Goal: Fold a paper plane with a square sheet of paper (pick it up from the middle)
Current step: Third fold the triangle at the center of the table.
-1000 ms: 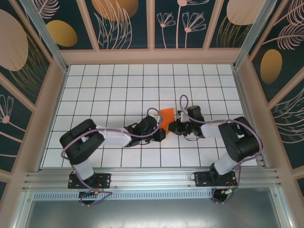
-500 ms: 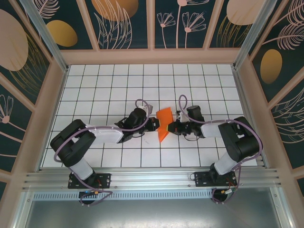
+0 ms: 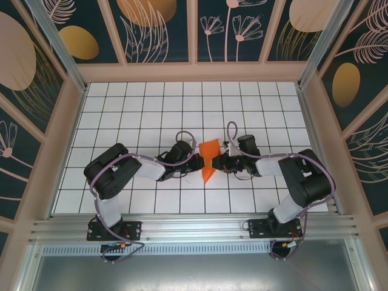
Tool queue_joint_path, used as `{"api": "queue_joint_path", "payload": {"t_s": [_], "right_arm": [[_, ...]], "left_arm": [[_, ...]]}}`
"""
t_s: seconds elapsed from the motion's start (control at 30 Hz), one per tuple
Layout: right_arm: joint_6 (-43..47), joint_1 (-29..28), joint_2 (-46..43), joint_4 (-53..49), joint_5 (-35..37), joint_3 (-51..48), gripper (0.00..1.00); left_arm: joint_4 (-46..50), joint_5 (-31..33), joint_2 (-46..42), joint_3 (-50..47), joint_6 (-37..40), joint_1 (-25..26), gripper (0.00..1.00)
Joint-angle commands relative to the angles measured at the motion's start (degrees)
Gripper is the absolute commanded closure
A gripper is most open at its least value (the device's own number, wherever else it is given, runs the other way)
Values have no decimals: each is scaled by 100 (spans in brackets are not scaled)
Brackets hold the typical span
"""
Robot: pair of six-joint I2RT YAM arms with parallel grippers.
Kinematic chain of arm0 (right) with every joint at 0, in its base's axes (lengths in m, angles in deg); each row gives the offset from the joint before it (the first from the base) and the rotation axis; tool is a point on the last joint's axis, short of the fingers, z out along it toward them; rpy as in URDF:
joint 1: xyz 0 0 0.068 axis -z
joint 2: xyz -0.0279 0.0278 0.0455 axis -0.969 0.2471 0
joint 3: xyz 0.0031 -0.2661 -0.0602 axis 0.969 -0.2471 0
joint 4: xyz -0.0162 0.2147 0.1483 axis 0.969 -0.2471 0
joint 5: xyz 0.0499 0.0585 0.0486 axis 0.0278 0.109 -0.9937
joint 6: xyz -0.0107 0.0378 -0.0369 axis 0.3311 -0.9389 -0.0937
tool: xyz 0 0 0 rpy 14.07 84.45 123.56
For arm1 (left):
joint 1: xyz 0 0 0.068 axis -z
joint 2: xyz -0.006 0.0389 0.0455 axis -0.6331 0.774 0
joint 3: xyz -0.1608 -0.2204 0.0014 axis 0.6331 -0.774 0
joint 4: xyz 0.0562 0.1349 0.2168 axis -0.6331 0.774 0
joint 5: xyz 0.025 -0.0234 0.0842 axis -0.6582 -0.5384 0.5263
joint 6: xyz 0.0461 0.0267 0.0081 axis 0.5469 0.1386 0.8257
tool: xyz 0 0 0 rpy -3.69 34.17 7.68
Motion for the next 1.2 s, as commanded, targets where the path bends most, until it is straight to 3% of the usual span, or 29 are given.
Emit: {"api": "queue_joint_path", "payload": {"t_s": [0.0,0.27,0.57,0.67,0.9,1.17], "right_arm": [[-67,-155,-240,233,143,-134,69],[-288,-377,-306,152,691,-194,69],[-279,-405,-326,84,722,-131,94],[-297,-406,-359,67,750,-135,90],[-358,-505,-595,171,783,-339,70],[-477,-675,-569,238,1104,-438,69]], "left_arm": [[-352,-141,91,29,-138,-44,99],[-426,-189,105,11,-160,-42,98],[-465,-200,109,6,-147,-41,98],[-503,-216,124,13,-177,-40,98],[-564,-235,167,21,-221,-47,98],[-617,-270,194,17,-247,-42,98]]}}
